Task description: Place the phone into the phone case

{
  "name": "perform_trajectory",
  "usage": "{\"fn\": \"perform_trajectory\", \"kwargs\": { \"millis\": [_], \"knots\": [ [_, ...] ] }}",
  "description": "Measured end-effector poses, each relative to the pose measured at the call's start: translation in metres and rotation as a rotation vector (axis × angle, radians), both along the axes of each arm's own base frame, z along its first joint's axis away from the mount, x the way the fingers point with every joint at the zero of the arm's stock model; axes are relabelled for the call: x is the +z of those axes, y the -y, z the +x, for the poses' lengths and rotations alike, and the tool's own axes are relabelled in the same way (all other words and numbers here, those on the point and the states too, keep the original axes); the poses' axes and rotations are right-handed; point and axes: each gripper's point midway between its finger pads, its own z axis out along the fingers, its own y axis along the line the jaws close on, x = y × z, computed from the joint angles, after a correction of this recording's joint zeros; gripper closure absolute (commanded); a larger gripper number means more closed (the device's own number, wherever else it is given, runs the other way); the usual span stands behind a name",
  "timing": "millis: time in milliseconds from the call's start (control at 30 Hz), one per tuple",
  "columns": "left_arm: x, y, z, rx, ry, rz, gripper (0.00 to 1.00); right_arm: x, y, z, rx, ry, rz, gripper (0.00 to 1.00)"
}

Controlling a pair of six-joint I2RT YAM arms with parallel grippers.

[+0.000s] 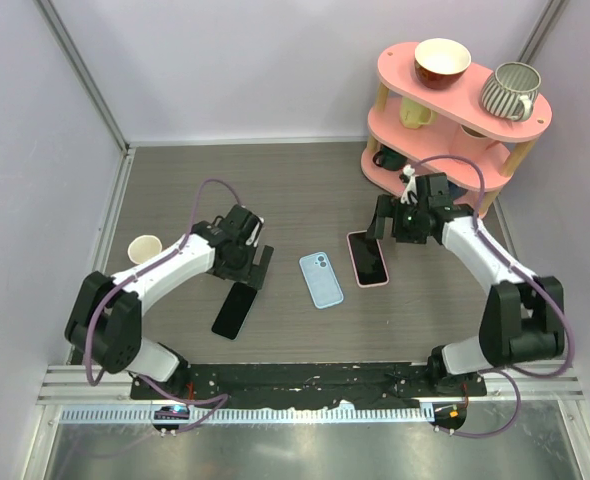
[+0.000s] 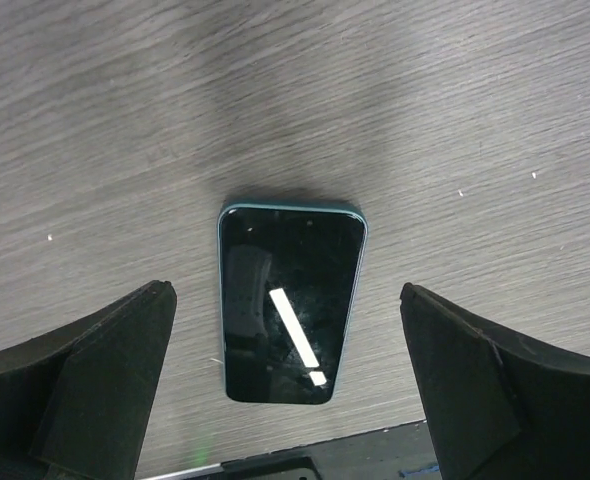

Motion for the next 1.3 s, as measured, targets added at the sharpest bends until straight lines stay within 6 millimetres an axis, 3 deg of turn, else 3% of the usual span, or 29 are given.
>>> {"fn": "perform_trajectory", "kwargs": {
  "millis": [167, 300, 733, 1133, 1300],
  "knots": [
    [-0.008, 0.002, 0.002, -0.095, -0.058, 0.047, 0.00, 0.056, -0.005, -0.004, -0.008, 0.155, 0.060, 0.04],
    [-0.016, 0.000, -0.007, -0.146, -0.121, 0.076, 0.00, 0.080, -0.010, -0.009, 0.008, 0.223, 0.092, 0.04],
    [-0.045, 0.001, -0.020, -0.211, -0.265, 0.144, 0.00, 0.092, -0.017, -0.016, 0.045, 0.243, 0.135, 0.04],
    [-0.055, 0.003, -0.020, -0.211, -0.308, 0.163, 0.27, 0.102, -0.016, -0.023, 0.043, 0.283, 0.137, 0.00],
    [-0.053, 0.009, -0.021, -0.210, -0.324, 0.134, 0.34, 0.099, -0.022, -0.026, 0.029, 0.290, 0.187, 0.09]
  ]
}}
